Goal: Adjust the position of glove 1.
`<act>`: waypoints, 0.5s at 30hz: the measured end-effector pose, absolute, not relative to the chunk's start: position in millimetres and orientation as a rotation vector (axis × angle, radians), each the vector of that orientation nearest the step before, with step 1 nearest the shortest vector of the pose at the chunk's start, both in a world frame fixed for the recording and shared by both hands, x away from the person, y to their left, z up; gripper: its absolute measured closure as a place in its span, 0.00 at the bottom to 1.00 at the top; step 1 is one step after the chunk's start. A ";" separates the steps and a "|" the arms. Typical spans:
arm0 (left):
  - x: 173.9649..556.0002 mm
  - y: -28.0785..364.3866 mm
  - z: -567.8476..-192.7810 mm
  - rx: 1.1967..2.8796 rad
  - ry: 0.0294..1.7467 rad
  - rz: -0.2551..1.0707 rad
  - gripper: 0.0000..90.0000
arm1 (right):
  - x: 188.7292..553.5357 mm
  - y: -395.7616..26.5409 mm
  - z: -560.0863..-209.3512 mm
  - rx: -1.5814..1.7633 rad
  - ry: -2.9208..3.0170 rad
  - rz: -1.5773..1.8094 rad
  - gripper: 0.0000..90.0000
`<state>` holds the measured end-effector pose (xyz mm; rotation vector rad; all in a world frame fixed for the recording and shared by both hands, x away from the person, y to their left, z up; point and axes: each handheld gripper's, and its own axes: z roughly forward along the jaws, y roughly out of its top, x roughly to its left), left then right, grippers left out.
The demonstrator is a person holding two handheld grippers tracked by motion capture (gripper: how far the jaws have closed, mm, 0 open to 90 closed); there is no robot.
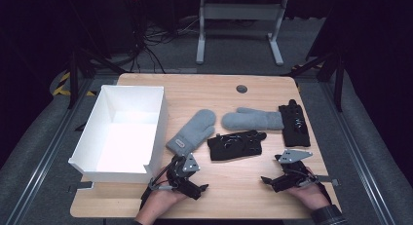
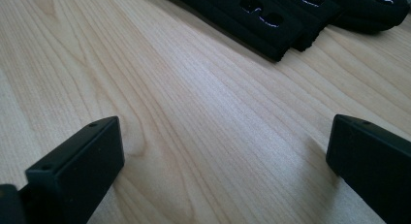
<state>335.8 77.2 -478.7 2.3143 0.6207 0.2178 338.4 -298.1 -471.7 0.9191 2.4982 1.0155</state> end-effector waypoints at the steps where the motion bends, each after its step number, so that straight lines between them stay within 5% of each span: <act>1: 335.8 77.2 -478.7 2.314 0.621 0.218 0.00 | 338.5 -298.2 -471.7 0.918 2.499 1.016 0.00; 15: 336.1 77.4 -478.8 2.314 0.612 0.213 0.00 | 340.7 -298.0 -461.7 0.904 2.548 0.989 0.10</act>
